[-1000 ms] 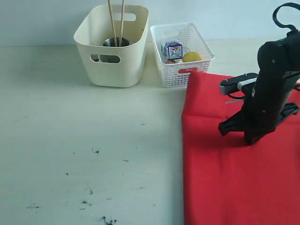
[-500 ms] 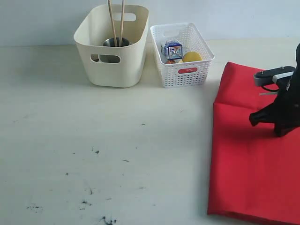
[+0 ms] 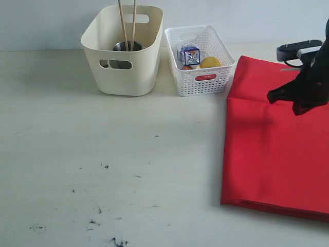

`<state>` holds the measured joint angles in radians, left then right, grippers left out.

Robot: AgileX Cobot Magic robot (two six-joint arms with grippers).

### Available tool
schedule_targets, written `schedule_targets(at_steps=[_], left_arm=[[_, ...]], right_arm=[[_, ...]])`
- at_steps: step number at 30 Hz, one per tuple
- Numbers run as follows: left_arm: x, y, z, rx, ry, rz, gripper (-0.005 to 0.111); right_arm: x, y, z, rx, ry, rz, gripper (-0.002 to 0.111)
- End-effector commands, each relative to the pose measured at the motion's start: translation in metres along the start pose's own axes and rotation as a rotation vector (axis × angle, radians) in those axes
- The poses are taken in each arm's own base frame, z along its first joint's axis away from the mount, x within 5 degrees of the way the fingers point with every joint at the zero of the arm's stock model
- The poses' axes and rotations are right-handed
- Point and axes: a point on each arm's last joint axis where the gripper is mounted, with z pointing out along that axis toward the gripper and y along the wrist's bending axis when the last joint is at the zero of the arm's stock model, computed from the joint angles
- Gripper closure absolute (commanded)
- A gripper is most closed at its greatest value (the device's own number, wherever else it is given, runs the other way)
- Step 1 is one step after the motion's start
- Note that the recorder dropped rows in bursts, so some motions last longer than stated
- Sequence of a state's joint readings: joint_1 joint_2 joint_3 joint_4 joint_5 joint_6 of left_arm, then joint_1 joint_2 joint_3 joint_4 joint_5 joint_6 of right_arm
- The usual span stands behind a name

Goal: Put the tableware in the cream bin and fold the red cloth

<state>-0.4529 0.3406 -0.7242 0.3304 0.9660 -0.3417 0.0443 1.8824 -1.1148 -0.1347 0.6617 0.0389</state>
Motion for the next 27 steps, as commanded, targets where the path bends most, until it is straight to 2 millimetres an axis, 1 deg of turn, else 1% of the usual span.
schedule_targets(at_steps=[1,6,9,14,22,27], left_arm=[[-0.001,0.000,-0.001,-0.001,-0.021,-0.001,0.107],[-0.001,0.000,-0.001,-0.001,-0.021,-0.001,0.107],[-0.001,0.000,-0.001,-0.001,-0.021,-0.001,0.107],[-0.001,0.000,-0.001,-0.001,-0.021,-0.001,0.107],[-0.001,0.000,-0.001,-0.001,-0.021,-0.001,0.107],[-0.001,0.000,-0.001,-0.001,-0.021,-0.001,0.107]], right_arm=[[-0.001,-0.004,-0.018,0.008,-0.021,0.051,0.108],[0.007,-0.006,-0.013,0.023,0.012,0.053,0.108],[0.016,-0.011,-0.004,0.056,0.017,0.081,0.108],[0.029,-0.020,0.012,0.052,0.033,0.121,0.108],[0.033,-0.039,0.035,0.046,0.049,0.197,0.108],[0.031,-0.039,0.050,0.030,0.025,0.216,0.108]])
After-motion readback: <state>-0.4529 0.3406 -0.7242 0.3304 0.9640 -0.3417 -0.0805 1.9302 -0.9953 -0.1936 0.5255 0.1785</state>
